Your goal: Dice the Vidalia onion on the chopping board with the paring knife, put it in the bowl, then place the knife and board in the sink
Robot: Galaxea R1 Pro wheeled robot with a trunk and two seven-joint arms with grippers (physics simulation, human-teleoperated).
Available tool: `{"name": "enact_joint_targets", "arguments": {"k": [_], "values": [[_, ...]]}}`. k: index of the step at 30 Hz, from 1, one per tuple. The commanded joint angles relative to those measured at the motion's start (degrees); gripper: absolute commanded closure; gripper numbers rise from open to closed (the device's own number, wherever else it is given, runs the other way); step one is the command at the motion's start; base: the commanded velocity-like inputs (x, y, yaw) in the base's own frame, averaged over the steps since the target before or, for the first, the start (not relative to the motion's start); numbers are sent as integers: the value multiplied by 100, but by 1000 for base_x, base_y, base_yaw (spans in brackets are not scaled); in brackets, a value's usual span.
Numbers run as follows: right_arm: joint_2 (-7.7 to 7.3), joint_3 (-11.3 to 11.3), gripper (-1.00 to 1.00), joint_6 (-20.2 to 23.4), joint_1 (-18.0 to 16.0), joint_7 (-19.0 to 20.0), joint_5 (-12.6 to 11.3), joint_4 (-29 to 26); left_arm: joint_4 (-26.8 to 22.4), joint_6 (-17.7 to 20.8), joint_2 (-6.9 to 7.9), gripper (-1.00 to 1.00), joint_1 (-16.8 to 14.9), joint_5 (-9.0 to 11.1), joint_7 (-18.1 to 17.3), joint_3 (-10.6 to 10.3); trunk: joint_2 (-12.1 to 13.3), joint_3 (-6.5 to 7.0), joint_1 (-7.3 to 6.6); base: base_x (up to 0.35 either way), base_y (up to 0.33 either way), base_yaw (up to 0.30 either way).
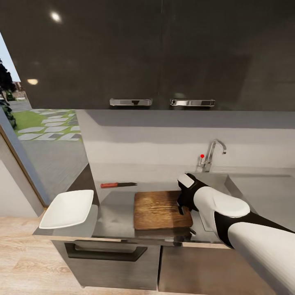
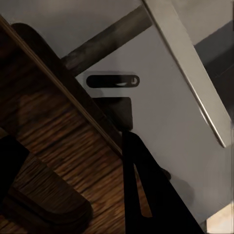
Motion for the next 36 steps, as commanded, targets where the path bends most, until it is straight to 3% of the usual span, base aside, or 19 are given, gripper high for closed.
{"name": "enact_joint_targets", "arguments": {"k": [1, 11, 17, 21, 30, 36], "values": [[6, -45, 100, 49, -6, -7, 43, -16, 10, -29, -2, -100, -5, 13, -8, 12, -12, -11, 4, 0, 0, 0], [6, -53, 100, 75, -6, 8, -21, -18, 10, -30, -5, -100, -5, 13, -8, 12, -12, -11, 4, 0, 0, 0], [6, -61, 100, 51, -6, 26, -456, -18, 10, -30, -5, -100, -5, 13, -7, 12, -12, -11, 4, 0, 0, 0], [6, -56, 100, 34, -6, 52, -617, -18, 10, -30, -5, -100, -5, 13, -7, 12, -12, -11, 4, 0, 0, 0], [-62, -39, 100, -198, -6, -14, -663, -44, 10, -31, -68, -100, -5, 4, -4, 12, -12, -11, 4, 0, 0, 0], [-97, -38, 100, -263, -6, -287, -662, -45, 10, -39, -107, -100, -5, -3, -5, 6, -12, -11, 4, 0, 0, 0]]}}
